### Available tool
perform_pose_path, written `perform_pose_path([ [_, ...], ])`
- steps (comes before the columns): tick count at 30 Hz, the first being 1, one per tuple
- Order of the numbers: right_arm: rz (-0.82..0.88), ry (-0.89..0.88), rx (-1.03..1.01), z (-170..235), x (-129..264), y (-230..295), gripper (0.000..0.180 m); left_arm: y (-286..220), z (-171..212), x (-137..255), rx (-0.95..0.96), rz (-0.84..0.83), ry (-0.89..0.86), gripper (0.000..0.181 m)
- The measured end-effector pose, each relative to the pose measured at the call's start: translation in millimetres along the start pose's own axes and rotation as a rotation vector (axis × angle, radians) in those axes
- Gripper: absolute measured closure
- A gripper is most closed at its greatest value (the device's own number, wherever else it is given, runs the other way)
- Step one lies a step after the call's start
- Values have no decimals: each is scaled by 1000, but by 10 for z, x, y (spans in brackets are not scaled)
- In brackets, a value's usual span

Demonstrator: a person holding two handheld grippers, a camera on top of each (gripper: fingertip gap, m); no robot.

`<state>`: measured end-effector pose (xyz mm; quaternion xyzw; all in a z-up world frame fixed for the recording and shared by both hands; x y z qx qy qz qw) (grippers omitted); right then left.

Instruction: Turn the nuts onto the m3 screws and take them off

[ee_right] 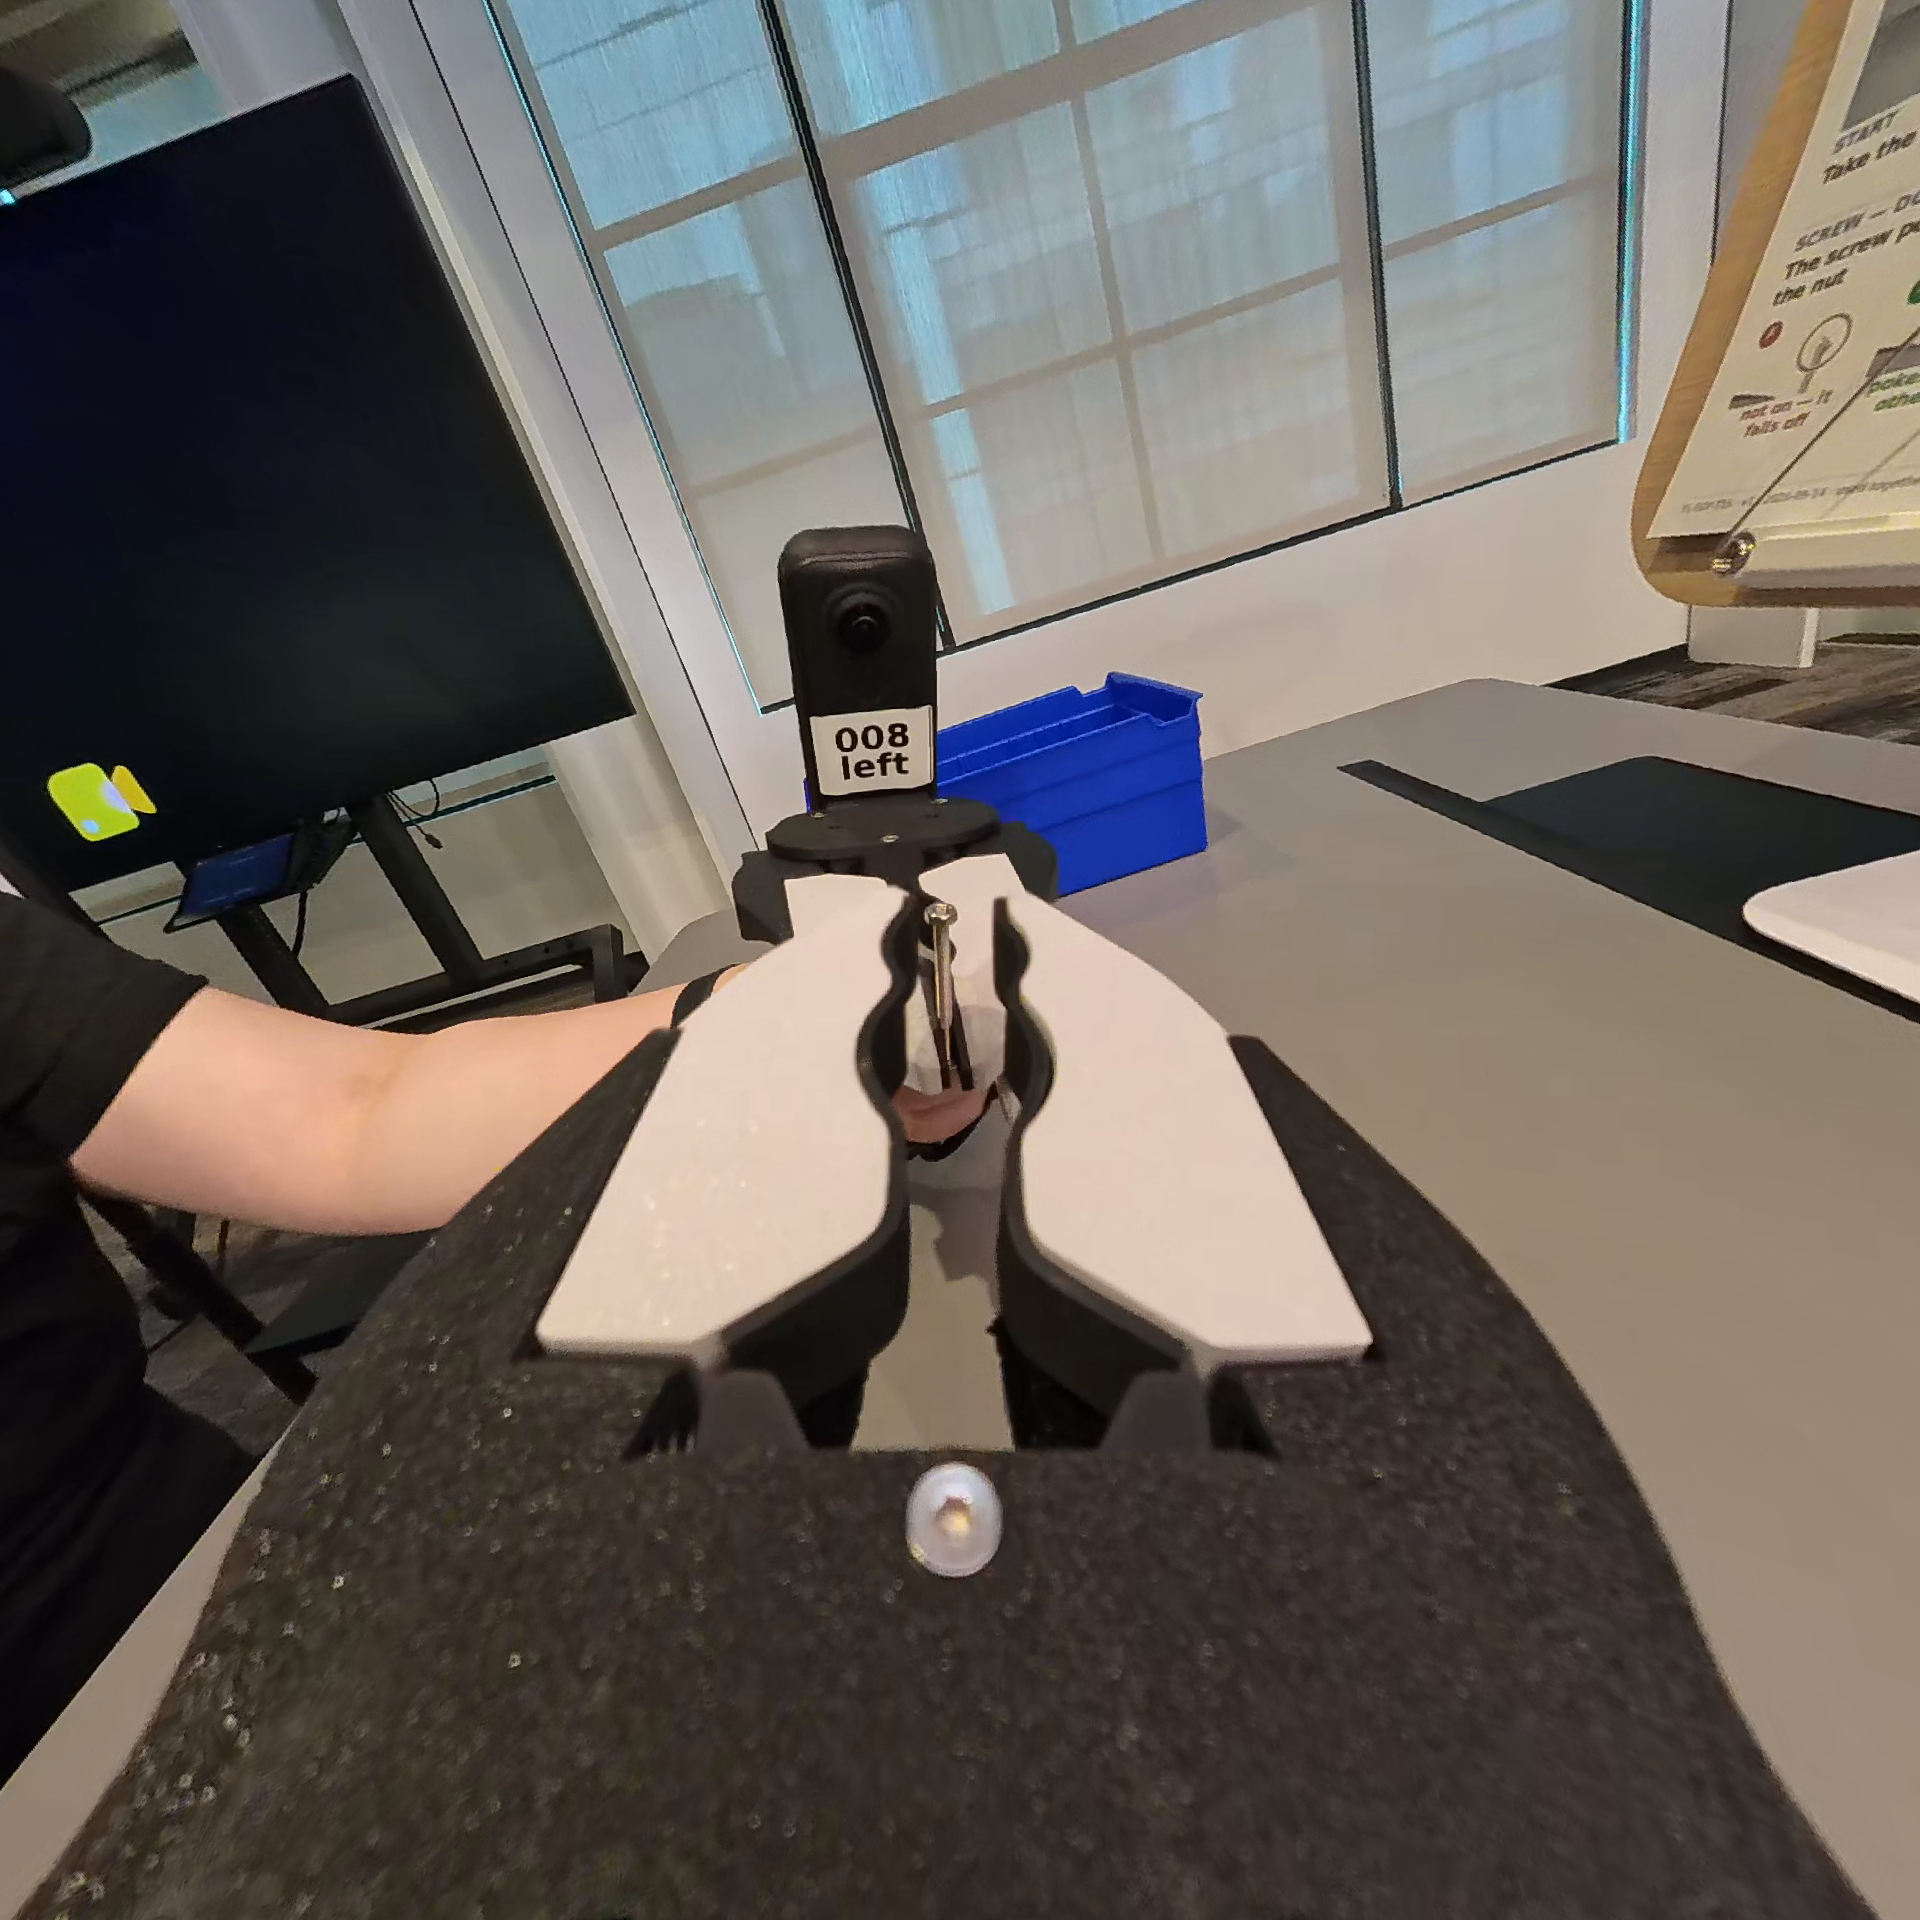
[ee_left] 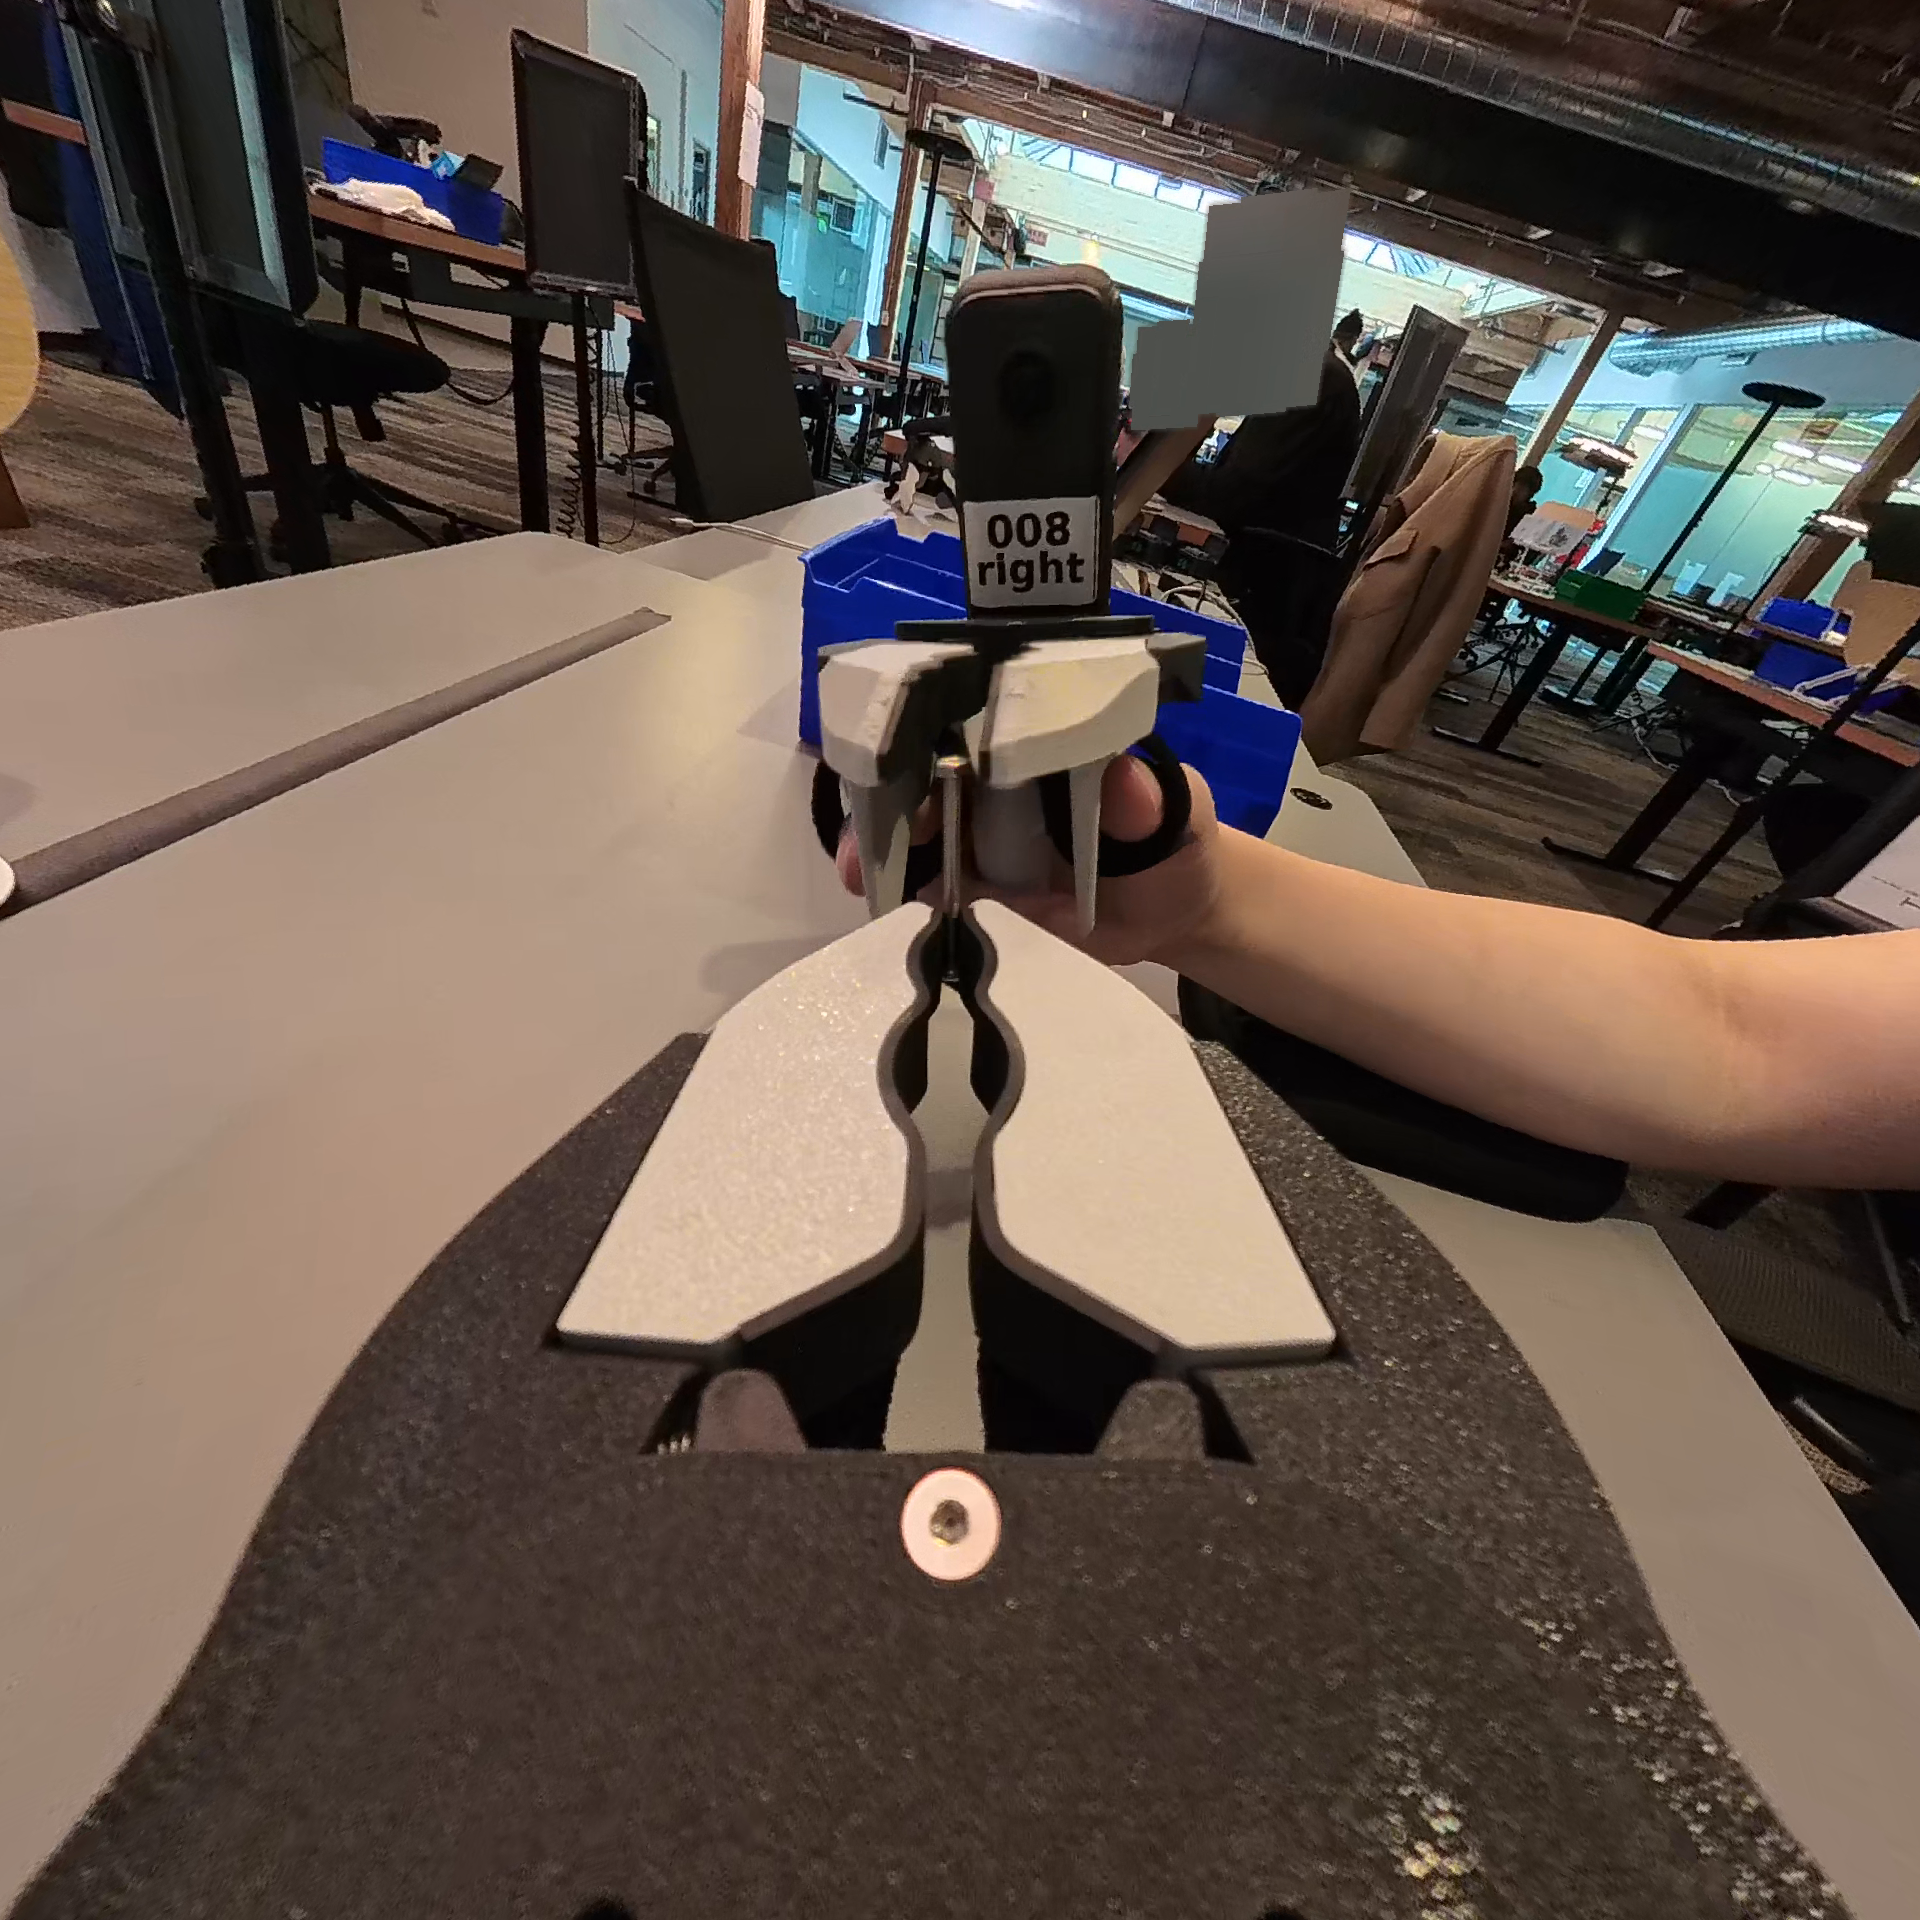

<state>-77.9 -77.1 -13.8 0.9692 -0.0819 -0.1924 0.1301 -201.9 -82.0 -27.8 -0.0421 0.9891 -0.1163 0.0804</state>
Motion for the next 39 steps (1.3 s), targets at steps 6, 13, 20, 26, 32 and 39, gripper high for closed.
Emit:
perform_pose_path([
  [6,-7,-5,-11,-9,10,-1,168,-5,1,-2,-1,2,1,179],
  [13,-21,18,-8,15,-7,13,173,-7,5,-3,0,5,3,179],
  [20,-97,20,-29,16,11,61,175,-64,7,-9,35,76,10,179],
  [26,-229,12,17,3,24,197,175,-189,1,-17,149,239,7,179],
  [32,-255,23,49,8,25,242,175,-225,12,-19,152,269,21,179],
  [39,-108,17,71,-1,-43,159,149,-98,27,-8,129,156,10,179],
])
Point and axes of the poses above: each gripper's, where its closed fingertips meet, x back along the fingers, z out of its underside, y = z × x across the jaws, the point moved 7 cm from there along x, back along the fingers, and after that the axes turned 12 degrees about -y, right-handed, at the moved point
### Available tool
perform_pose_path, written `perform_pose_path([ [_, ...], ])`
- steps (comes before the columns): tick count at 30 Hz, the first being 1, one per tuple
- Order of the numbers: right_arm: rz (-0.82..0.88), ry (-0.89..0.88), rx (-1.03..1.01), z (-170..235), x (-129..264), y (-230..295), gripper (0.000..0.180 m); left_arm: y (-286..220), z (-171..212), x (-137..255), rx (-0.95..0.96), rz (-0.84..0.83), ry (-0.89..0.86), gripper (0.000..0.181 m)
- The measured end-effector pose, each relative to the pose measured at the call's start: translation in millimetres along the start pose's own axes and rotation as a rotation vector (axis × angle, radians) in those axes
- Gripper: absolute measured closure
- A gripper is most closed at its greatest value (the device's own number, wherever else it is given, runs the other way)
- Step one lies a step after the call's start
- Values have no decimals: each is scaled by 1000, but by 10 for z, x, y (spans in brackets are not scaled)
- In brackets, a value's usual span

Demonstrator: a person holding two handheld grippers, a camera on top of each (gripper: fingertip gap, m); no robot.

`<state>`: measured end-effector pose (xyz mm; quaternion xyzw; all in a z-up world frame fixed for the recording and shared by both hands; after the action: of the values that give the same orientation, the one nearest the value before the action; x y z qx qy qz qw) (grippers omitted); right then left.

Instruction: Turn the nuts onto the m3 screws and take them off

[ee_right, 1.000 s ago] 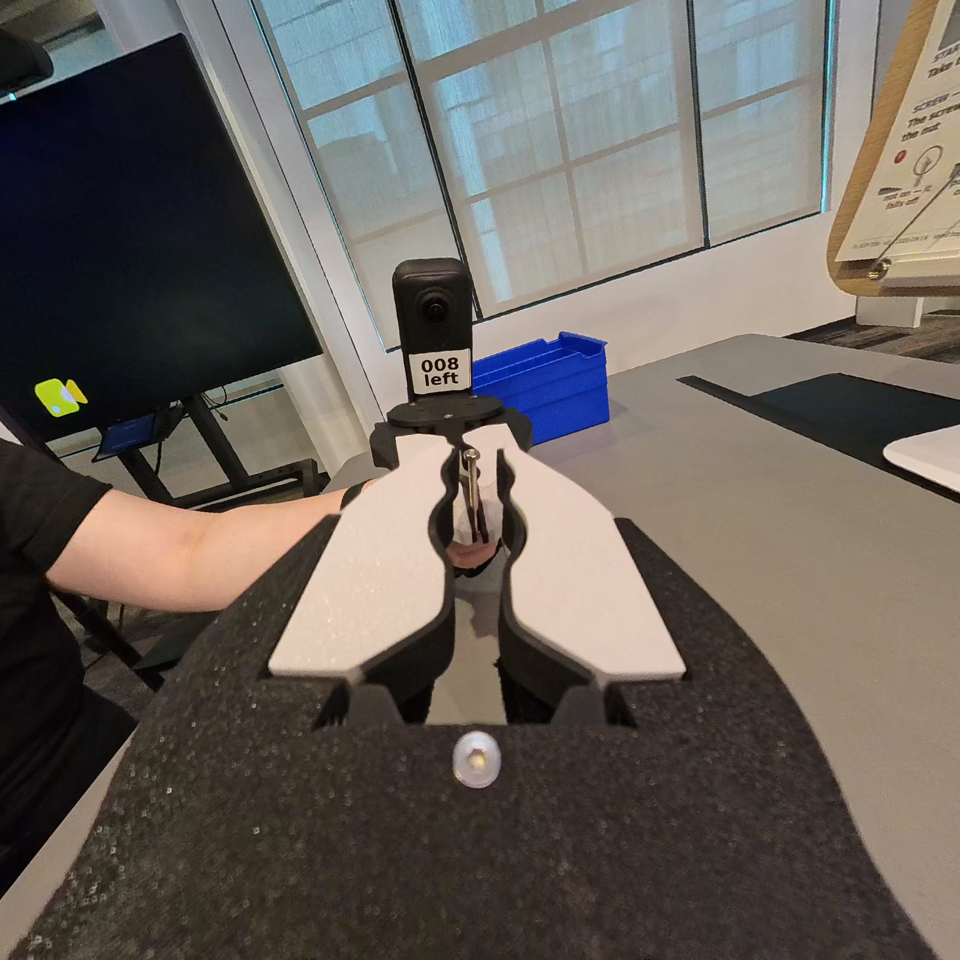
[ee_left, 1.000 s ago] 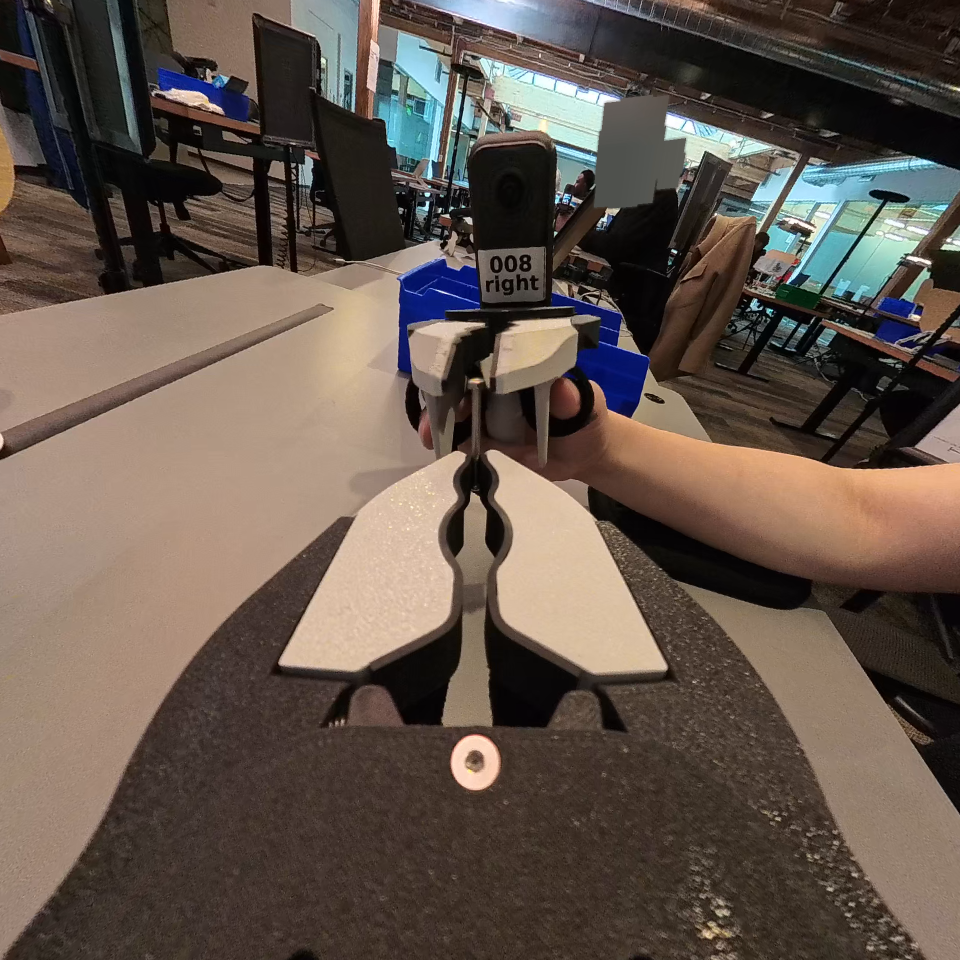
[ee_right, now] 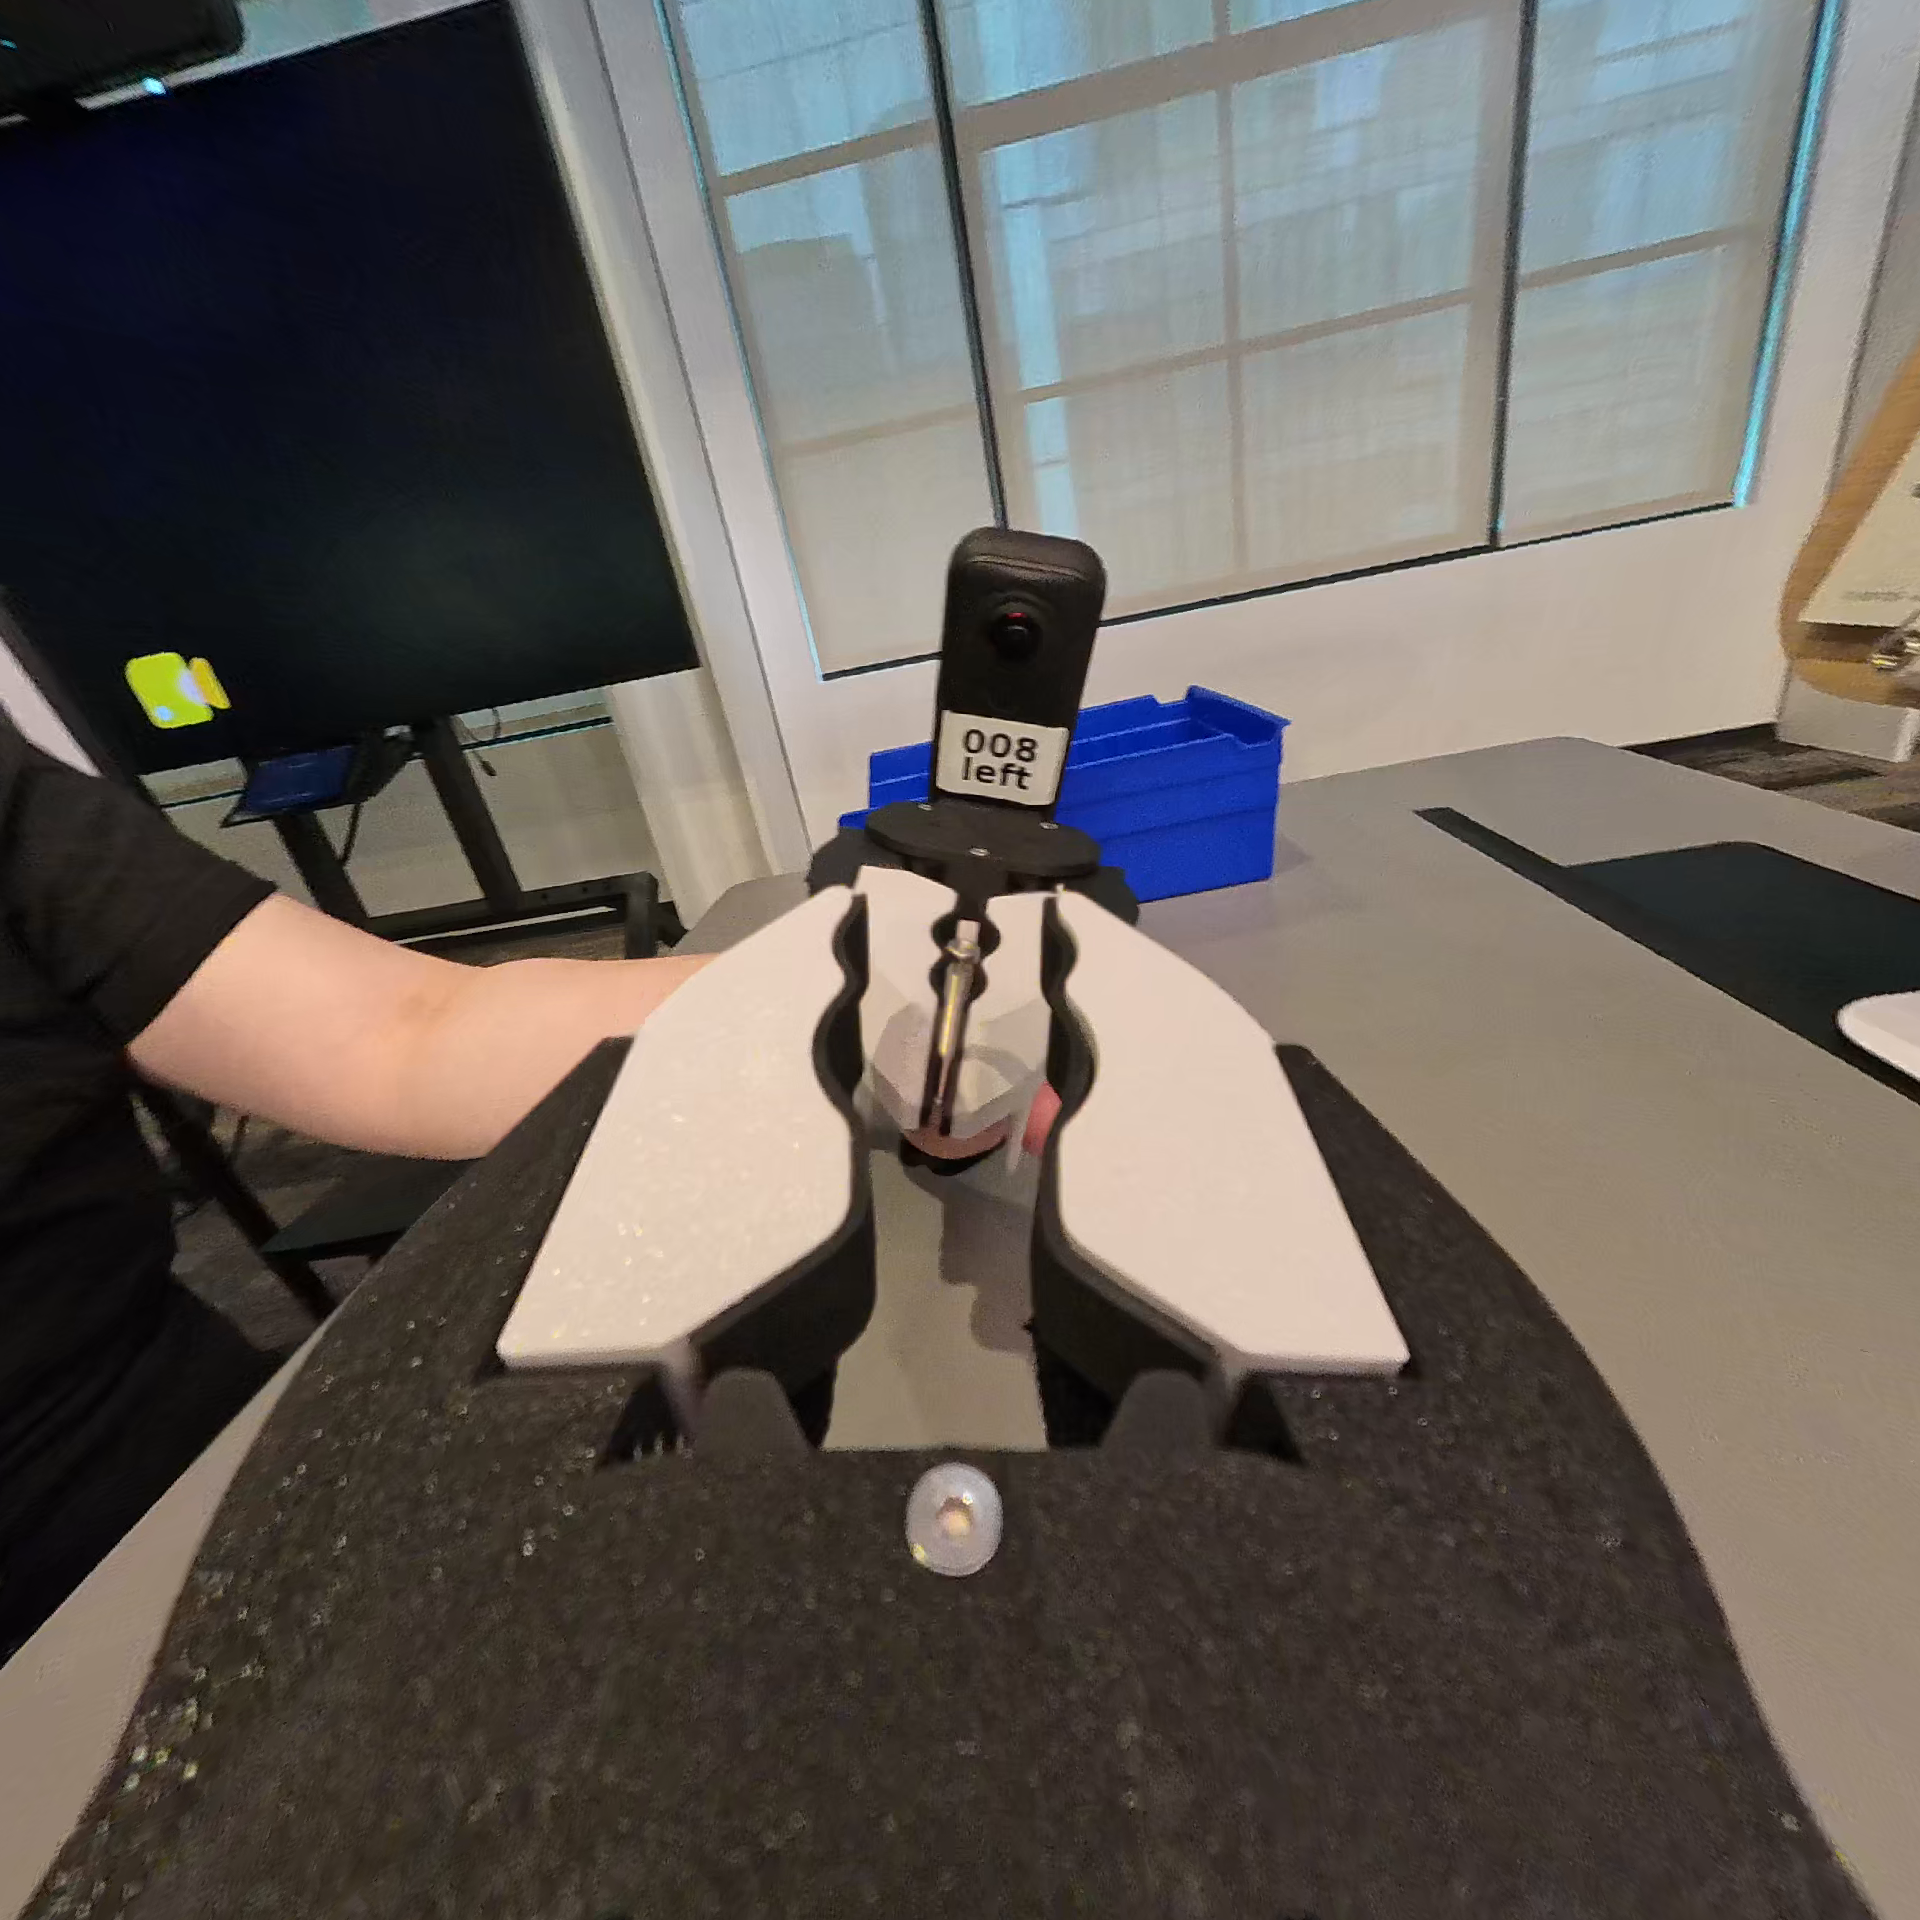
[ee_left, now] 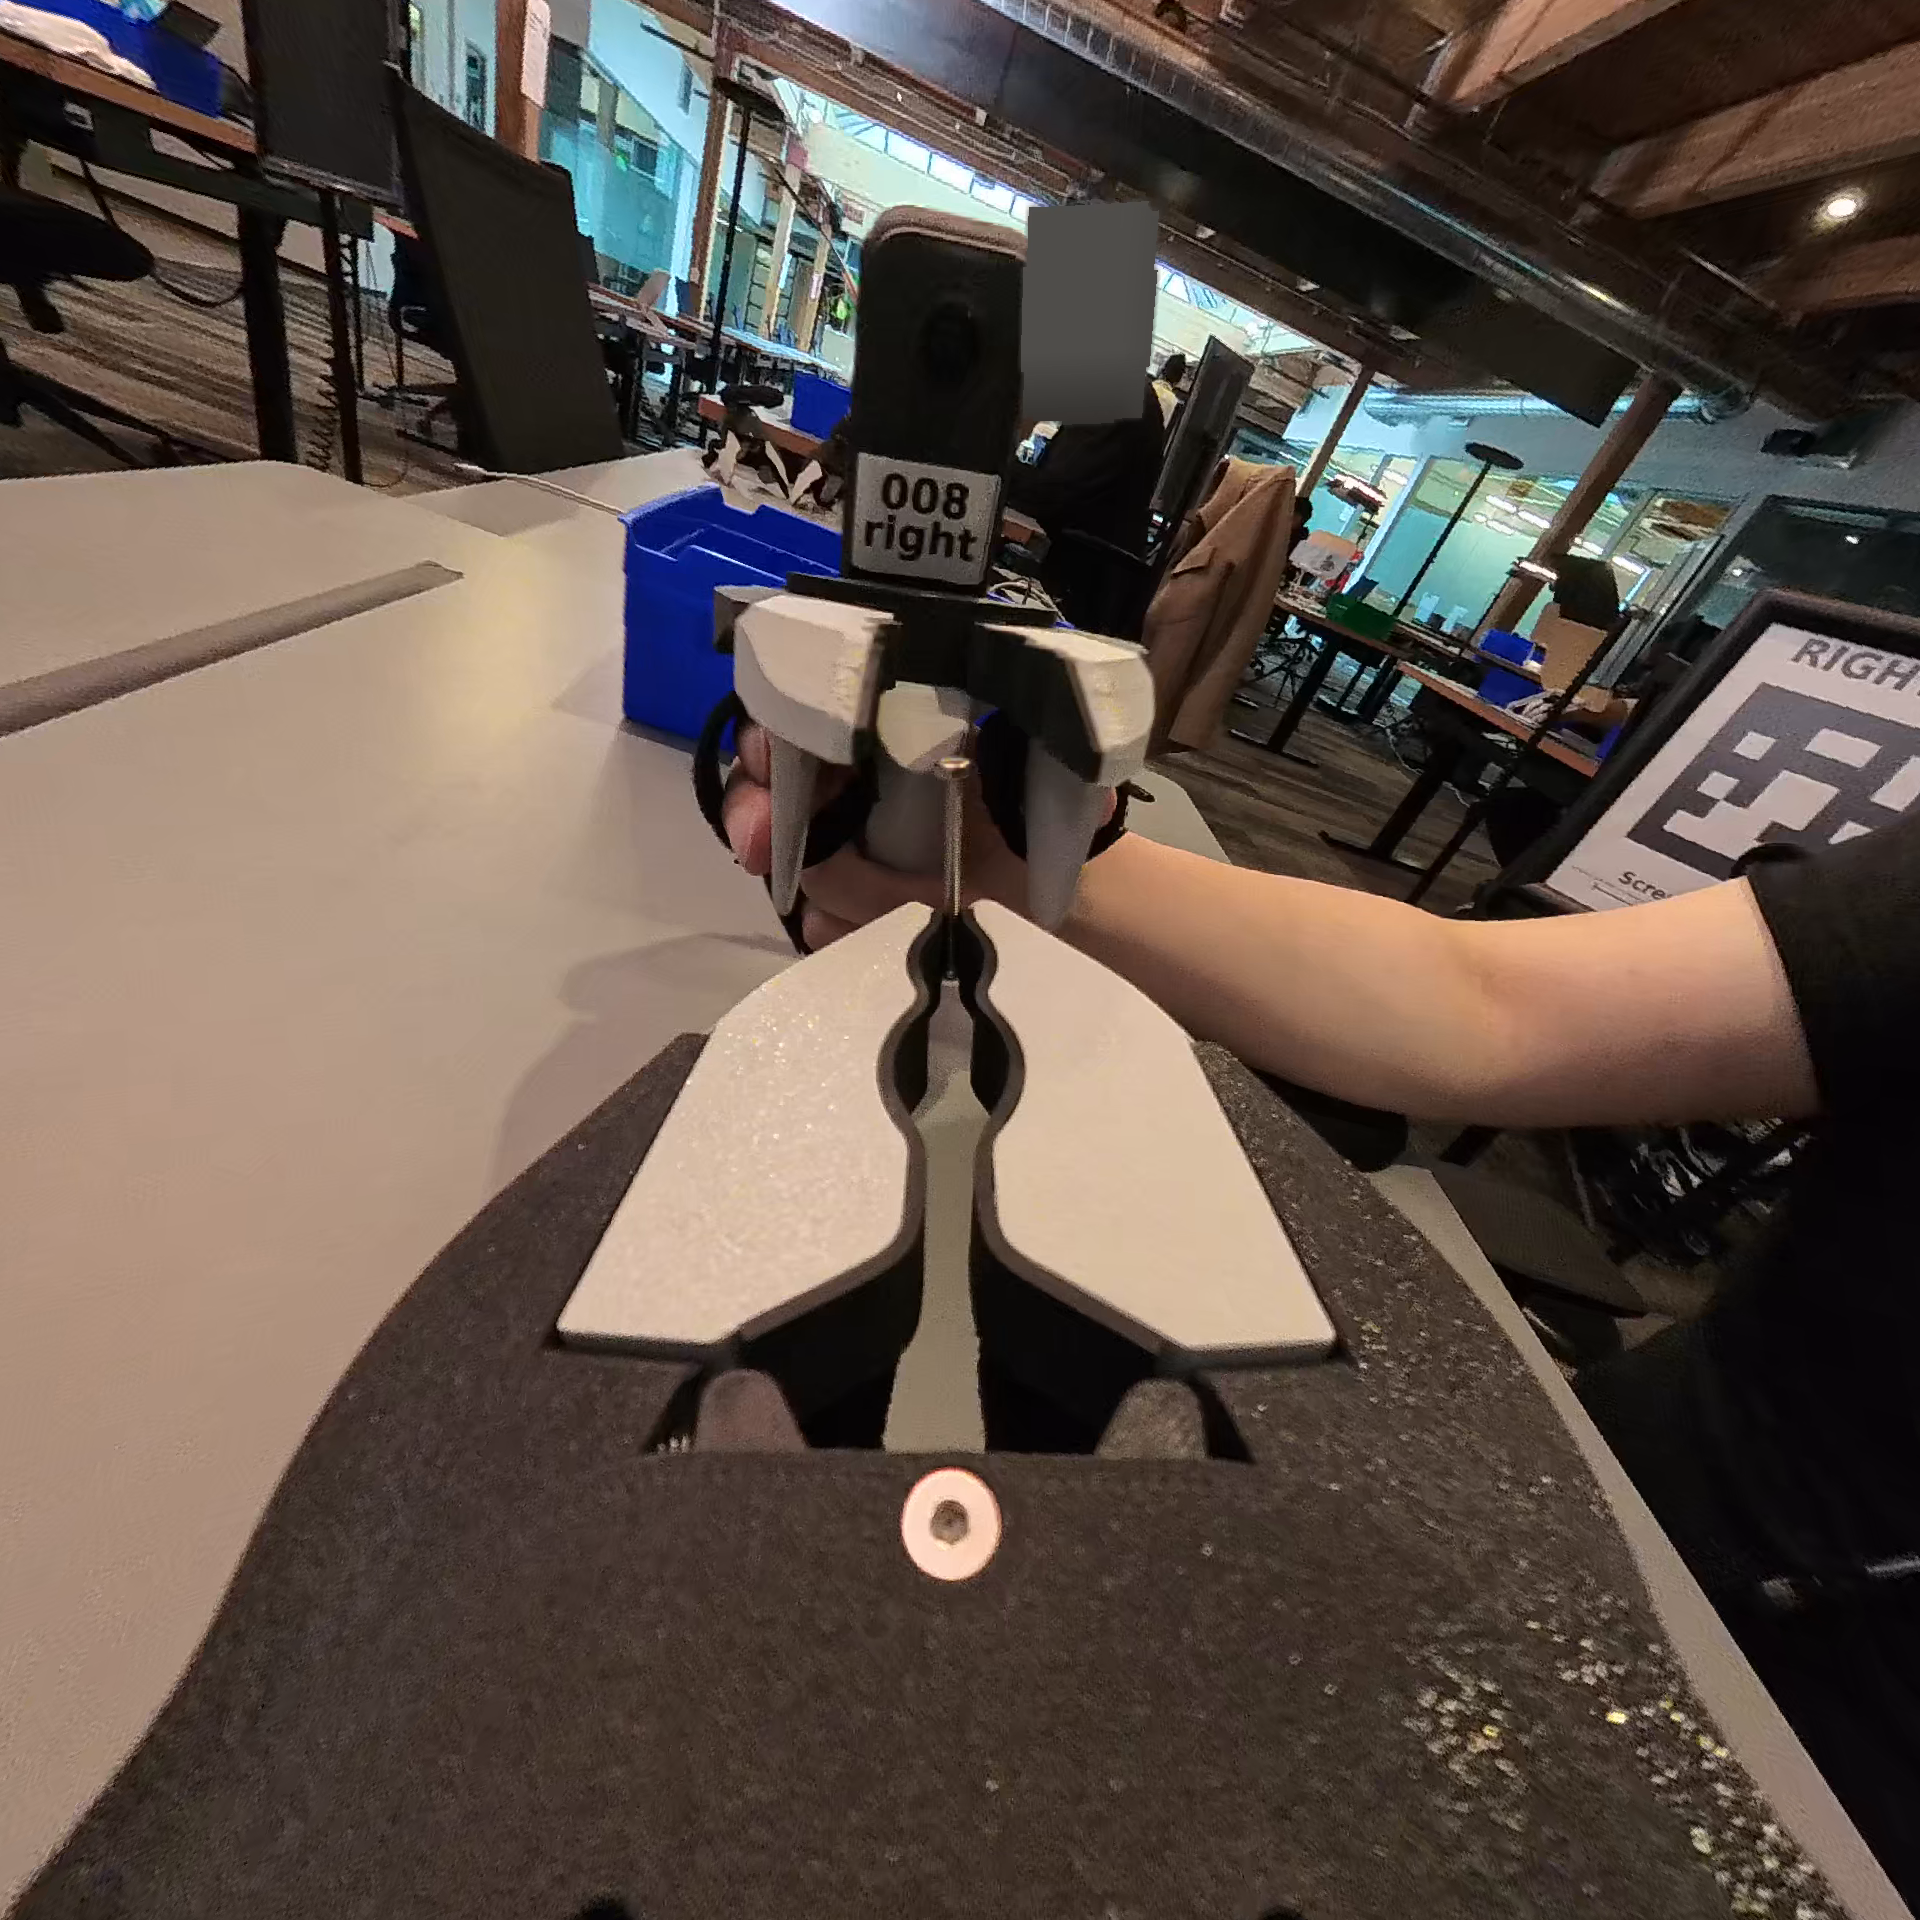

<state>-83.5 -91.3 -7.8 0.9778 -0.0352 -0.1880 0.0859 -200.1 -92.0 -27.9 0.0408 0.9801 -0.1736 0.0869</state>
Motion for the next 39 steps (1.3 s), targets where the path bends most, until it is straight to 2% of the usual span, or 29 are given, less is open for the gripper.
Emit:
perform_pose_path([
  [5,59,22,-4,33,10,-69,157,0,-20,9,-11,-8,-10,179],
  [17,14,6,-56,34,69,-70,164,2,-19,14,-8,-7,-13,179],
  [27,-10,1,-49,20,70,-43,163,5,-9,9,-3,-4,-11,179],
  [32,-12,18,-52,29,69,-43,174,7,-7,8,-3,-5,-10,179],
  [39,-27,4,-58,17,70,-34,175,3,-5,4,-3,-1,-7,179],
])
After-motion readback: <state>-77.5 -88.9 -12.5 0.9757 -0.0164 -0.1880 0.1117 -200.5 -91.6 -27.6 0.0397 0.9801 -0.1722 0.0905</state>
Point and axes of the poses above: each gripper's, where its closed fingertips meet, x back along the fingers, z out of its underside, y = z × x across the jaws, the point moved 7 cm from there along x, back along the fingers, and after that the axes turned 12 degrees about -y, right-handed, at the moved point
